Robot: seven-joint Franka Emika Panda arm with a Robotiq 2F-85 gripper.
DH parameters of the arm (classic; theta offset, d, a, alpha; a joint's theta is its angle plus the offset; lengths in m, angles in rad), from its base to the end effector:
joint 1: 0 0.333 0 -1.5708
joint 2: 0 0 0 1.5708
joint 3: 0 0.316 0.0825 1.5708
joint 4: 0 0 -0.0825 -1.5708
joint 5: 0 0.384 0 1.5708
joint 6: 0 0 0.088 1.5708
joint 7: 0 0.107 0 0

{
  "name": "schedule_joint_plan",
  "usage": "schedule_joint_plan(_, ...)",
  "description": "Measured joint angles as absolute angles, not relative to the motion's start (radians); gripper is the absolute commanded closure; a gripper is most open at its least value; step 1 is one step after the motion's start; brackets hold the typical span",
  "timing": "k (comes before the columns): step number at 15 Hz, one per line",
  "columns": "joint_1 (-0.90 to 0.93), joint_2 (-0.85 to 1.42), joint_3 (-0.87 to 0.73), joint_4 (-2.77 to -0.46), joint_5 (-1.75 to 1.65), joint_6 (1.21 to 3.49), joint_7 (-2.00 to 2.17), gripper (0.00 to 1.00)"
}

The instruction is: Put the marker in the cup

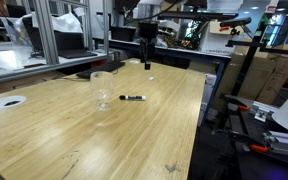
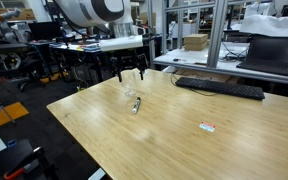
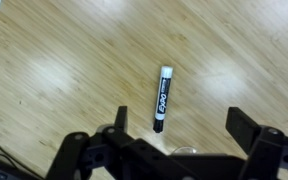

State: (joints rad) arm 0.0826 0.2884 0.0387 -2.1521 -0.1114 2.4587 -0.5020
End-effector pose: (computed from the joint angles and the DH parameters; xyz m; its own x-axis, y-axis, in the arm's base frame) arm 0.5655 0.0688 0.2670 0.7603 0.6494 -0.0150 0.6490 -0.7583 0.0611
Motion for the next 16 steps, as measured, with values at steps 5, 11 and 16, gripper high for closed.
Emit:
schedule_joint_plan(5, 0.066, 0.443, 0.063, -2.106, -0.111, 2.582, -0.502, 0.0)
schedule_joint_plan(11, 0.057, 0.467, 0.073, -2.084, -0.111, 2.594, -0.502, 0.0)
schedule_joint_plan(16, 0.057, 0.467, 0.073, -2.084, -0.111, 2.594, -0.502, 0.0)
